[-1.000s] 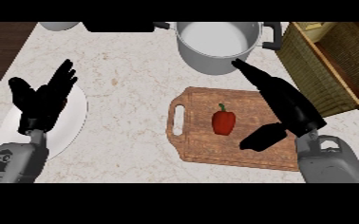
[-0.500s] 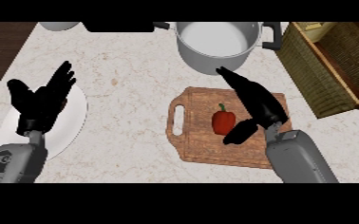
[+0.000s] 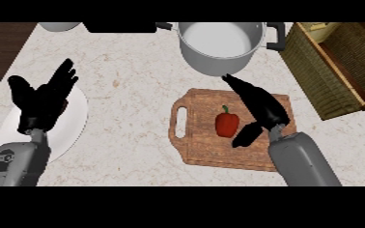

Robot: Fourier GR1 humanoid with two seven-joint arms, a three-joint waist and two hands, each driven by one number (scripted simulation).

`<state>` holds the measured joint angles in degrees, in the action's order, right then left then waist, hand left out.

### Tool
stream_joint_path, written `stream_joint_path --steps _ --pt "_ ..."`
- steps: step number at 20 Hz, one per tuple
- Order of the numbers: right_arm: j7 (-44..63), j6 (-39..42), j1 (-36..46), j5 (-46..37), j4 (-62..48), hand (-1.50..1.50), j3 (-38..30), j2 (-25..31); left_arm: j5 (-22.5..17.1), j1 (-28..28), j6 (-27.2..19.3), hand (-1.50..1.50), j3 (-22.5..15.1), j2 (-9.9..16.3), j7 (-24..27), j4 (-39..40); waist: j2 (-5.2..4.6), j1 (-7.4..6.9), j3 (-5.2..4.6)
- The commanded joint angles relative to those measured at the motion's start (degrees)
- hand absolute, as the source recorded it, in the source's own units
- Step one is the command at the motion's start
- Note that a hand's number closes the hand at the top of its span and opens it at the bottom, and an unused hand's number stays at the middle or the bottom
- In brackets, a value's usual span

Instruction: Pick the bell pepper from the cutting board and place it in the basket

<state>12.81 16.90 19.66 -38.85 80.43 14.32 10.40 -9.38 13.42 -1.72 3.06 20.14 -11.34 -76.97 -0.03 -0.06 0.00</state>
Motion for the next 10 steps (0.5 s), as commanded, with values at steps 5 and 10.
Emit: stream_joint_path --steps 5,10 --pt "-3.13 5.12 -4.57 1.72 4.73 -1.5 -2.02 -0.09 1.82 -2.9 1.64 0.0 1.32 -0.97 -2.15 -4.58 0.11 0.02 0.0" --pt "-8.64 2.08 -5.02 -1.04 0.37 -1.5 -1.4 -1.57 1.11 0.13 4.5 0.0 4.41 0.28 -2.67 -2.05 0.05 -0.04 0.0"
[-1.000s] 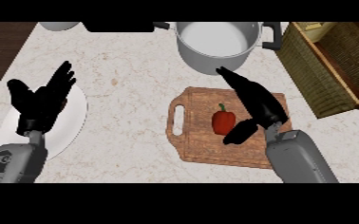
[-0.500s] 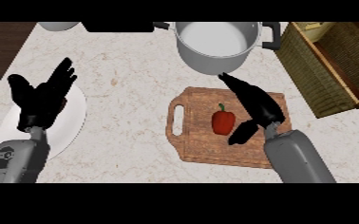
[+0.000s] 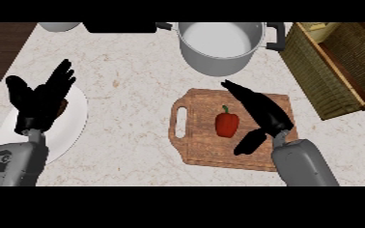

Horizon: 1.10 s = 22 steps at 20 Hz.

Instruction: Pick the bell pepper from the cutting board and place it in the basket

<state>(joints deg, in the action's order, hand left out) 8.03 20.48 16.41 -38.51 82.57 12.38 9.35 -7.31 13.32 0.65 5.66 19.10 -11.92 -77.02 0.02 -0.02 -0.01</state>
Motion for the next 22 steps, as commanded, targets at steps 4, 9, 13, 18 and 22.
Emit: stream_joint_path --steps 4,9,13,18,22 --pt "-0.95 1.15 -0.43 -3.25 0.45 -1.5 -0.61 -0.44 0.46 -0.11 2.71 0.0 2.59 -0.51 0.83 0.17 0.0 0.01 0.01" --pt "-1.64 -4.6 -2.12 -8.62 -3.57 -1.5 1.51 -3.0 1.58 -0.46 1.86 0.0 2.64 -1.52 -1.31 -1.75 -0.01 -0.04 0.01" --pt "-1.51 -3.29 -0.22 -9.95 -5.89 -1.5 0.32 -2.83 2.59 -0.45 0.94 0.0 2.52 -2.97 -2.55 -3.21 -0.01 -0.05 0.01" --pt "-2.03 -2.33 1.34 -15.04 -8.0 1.5 5.44 -2.31 2.85 -1.24 0.25 0.0 1.41 -3.47 -6.2 -7.9 0.03 -0.26 0.02" --pt "-1.7 -1.98 2.17 -15.91 -8.2 1.5 4.21 -4.93 4.98 -2.97 1.4 0.0 2.29 -4.52 1.71 -2.26 -0.01 -0.04 0.0"
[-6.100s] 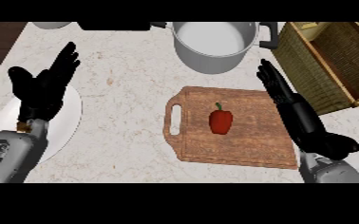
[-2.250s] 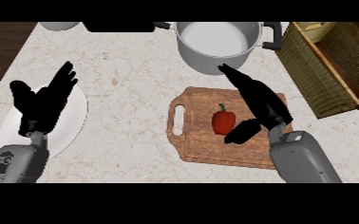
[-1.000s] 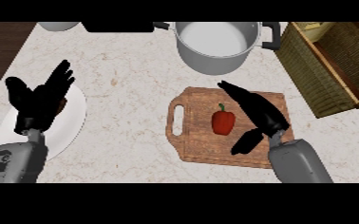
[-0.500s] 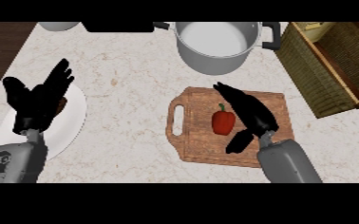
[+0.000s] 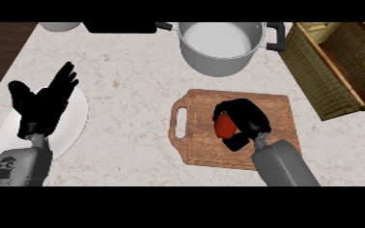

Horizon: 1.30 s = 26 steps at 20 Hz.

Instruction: Pick the bell pepper from the cutting board and place it in the basket

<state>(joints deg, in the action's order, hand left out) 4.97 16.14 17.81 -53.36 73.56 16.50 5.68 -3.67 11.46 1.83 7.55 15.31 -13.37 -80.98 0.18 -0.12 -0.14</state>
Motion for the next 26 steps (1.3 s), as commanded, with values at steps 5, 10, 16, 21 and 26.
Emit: stream_joint_path --steps 5,10,16,21,26 --pt "-3.23 -4.19 2.32 -4.1 -8.03 1.5 -0.68 -2.88 -0.04 -1.98 1.98 0.0 1.01 -0.76 1.26 -0.43 -0.19 -0.12 0.15" --pt "29.0 -13.15 14.26 -0.64 -9.49 1.5 -16.05 -5.57 0.26 1.89 1.11 0.0 0.37 -0.23 0.0 0.68 -1.28 -2.18 0.03" --pt "50.74 -22.12 28.7 -2.35 -16.26 1.5 -22.41 -5.65 0.27 4.57 1.99 0.0 -1.8 -1.59 -0.63 0.63 -2.19 -6.25 0.03" --pt "55.58 -38.91 38.26 -4.75 -18.54 1.5 -23.88 -5.61 0.72 5.99 2.64 0.0 -3.3 -2.0 -1.55 0.69 -2.47 -8.12 0.19" --pt "56.85 -48.41 48.68 -14.33 -22.58 1.5 -23.22 -5.64 0.72 6.54 2.17 0.0 -3.15 -2.48 -1.42 1.1 -2.37 -7.96 -0.08"
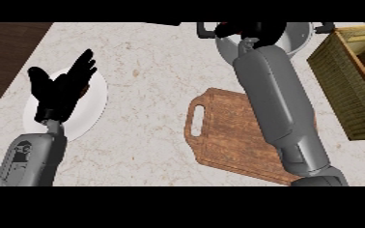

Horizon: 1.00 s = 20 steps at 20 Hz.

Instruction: Pick the bell pepper from the cutting board and place it in the basket

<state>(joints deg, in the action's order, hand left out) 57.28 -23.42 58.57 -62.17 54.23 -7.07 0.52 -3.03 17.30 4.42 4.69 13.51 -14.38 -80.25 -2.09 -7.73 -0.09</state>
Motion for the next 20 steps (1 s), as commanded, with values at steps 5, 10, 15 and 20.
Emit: stream_joint_path --steps 5,10,15,20 --pt "11.06 -11.03 17.16 -14.39 -12.08 1.5 -1.84 0.88 0.27 0.79 -0.13 0.0 0.69 0.45 -0.05 2.35 0.19 1.5 -0.22" --pt "14.23 -10.56 23.75 -19.47 -19.23 1.5 -5.52 3.98 -0.53 0.39 0.31 0.0 2.19 1.53 0.83 2.15 0.11 1.52 -0.2" --pt "17.06 -8.75 29.46 -24.49 -24.85 1.5 -7.32 6.96 0.07 0.91 -0.07 0.0 1.98 1.28 1.51 2.61 0.32 2.71 -0.17" --pt "17.65 -8.66 32.54 -27.43 -28.93 1.5 -9.93 12.22 0.63 -1.46 -0.29 0.0 0.53 -0.59 2.93 2.28 0.11 2.37 -0.17"
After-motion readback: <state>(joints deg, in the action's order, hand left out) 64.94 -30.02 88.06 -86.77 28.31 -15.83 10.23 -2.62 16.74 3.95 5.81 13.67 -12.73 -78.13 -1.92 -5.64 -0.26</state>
